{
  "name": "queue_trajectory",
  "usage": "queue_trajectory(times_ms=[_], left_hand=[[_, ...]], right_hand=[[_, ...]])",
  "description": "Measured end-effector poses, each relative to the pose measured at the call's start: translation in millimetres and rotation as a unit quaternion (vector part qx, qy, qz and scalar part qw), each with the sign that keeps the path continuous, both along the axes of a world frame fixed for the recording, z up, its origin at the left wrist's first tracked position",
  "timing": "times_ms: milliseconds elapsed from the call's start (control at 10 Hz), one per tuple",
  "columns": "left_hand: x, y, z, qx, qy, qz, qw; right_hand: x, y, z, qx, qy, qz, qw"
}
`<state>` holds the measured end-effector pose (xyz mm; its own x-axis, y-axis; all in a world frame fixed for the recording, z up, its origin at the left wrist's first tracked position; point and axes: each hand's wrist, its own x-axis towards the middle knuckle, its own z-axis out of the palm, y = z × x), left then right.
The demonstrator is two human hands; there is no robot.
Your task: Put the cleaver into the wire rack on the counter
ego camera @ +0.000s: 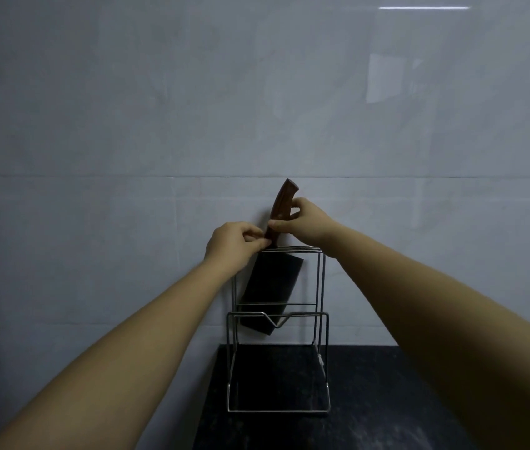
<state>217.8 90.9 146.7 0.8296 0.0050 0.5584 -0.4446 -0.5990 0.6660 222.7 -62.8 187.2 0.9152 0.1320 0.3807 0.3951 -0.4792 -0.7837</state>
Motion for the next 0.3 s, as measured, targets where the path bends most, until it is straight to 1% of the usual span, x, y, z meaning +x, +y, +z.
queue_trajectory(times_ms=[200, 300], left_hand=[[-12.2, 0.0, 3.2, -0.005, -0.003, -0.002, 1.000], [-19.5, -0.3, 4.3, -0.011, -0.002, 0.004, 1.000]], right_hand=[[-7.2, -10.9, -0.1, -0.006, 0.042, -0.008, 0.999], [-17.0, -18.1, -1.3, 0.009, 0.042, -0.013, 0.999]])
